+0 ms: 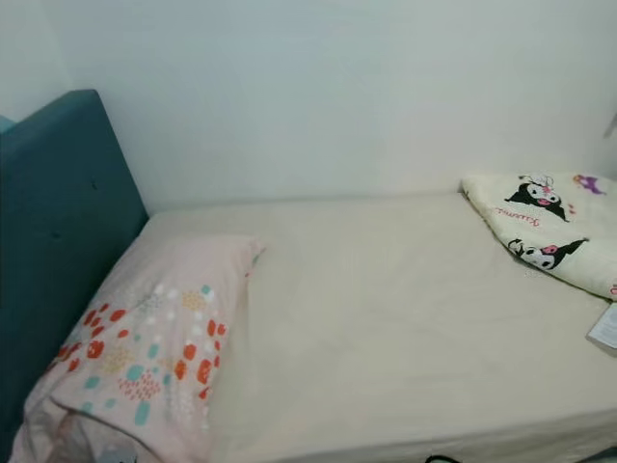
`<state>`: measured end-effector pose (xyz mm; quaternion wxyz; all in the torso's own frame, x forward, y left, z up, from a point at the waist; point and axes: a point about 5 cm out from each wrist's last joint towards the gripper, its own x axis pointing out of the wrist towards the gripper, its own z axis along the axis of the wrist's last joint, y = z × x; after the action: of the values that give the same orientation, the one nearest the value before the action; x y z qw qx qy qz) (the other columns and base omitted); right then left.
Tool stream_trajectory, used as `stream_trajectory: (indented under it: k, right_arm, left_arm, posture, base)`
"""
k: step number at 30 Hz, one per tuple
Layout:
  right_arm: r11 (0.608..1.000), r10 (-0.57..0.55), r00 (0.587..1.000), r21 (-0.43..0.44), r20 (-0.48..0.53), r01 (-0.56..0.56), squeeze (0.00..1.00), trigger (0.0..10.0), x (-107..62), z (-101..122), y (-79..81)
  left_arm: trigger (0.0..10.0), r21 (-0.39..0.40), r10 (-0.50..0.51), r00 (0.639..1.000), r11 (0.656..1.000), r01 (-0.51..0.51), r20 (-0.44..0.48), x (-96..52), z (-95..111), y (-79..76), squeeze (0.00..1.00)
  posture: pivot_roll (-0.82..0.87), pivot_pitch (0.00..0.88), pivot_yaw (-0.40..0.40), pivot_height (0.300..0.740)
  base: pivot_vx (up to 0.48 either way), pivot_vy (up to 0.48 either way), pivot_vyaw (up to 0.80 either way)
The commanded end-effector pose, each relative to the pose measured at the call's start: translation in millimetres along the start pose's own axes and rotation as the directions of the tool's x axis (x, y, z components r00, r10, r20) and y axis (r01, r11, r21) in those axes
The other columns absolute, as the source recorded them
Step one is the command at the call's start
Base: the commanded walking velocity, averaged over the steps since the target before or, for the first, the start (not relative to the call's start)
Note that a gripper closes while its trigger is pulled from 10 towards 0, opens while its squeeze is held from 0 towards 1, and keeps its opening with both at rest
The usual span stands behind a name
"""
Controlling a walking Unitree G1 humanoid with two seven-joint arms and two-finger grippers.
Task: Clean up the room
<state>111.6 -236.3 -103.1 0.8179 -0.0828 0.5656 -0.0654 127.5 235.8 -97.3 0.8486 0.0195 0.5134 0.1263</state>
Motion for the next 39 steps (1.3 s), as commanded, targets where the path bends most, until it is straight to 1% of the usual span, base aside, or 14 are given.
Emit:
stream_trajectory:
  k: [1, 12, 19, 24, 29, 34, 39]
  right_arm:
    - [1.000, -0.005, 1.000, -0.015, 0.021, 0.005, 0.00, 10.0, 0.5, 6.9, -2.2]
    - [0.999, 0.010, 0.999, -0.045, 0.051, -0.008, 0.00, 10.0, 1.3, 18.6, 0.8]
    - [0.999, 0.015, 0.999, -0.049, 0.050, -0.012, 0.00, 10.0, 1.3, 18.5, 1.9]
    - [0.998, 0.026, 0.999, -0.053, 0.040, -0.024, 0.00, 10.0, 1.2, 14.5, 9.3]
    - [0.998, 0.030, 0.999, -0.052, 0.036, -0.028, 0.00, 10.0, 1.0, 11.9, 11.5]
    - [0.998, 0.029, 0.999, -0.052, 0.036, -0.028, 0.00, 10.0, 1.0, 11.8, 11.6]
    - [0.998, 0.029, 0.999, -0.052, 0.043, -0.027, 0.00, 10.0, 1.3, 16.1, 13.5]
  left_arm:
    - [10.0, 0.026, -0.022, 1.000, 0.999, 0.023, -0.015, -0.1, -2.1, -6.0, 0.00]
    - [10.0, 0.042, -0.049, 0.999, 0.998, 0.049, 0.003, 1.2, 6.8, -14.7, 0.00]
    - [10.0, 0.053, -0.056, 0.998, 0.997, 0.056, -0.006, 0.7, 3.4, -15.9, 0.00]
    - [10.0, 0.065, -0.060, 0.998, 0.996, 0.061, -0.020, 0.1, -1.0, -15.4, 0.00]
    - [10.0, 0.068, -0.060, 0.998, 0.996, 0.061, -0.023, 0.0, -1.9, -14.7, 0.00]
    - [10.0, 0.071, -0.061, 0.998, 0.995, 0.063, -0.023, 0.1, -1.4, -14.7, 0.00]
    - [10.0, 0.077, -0.065, 0.998, 0.995, 0.066, -0.022, 0.2, -0.7, -15.5, 0.00]
  posture:
    - [-0.09, 0.000, -0.042, 0.740]
    - [-0.09, 0.000, -0.046, 0.740]
    - [-0.09, 0.000, -0.042, 0.740]
    - [-0.09, 0.000, -0.038, 0.740]
    - [-0.09, 0.000, -0.035, 0.740]
    - [-0.09, 0.000, -0.034, 0.740]
    - [-0.09, 0.000, -0.034, 0.740]
  base:
    - [0.000, -0.480, 0.00]
    - [0.000, -0.480, 0.00]
    - [0.000, -0.480, 0.00]
    - [0.000, -0.480, 0.00]
    - [0.000, -0.480, 0.00]
    - [0.000, -0.480, 0.00]
    - [0.000, -0.480, 0.00]
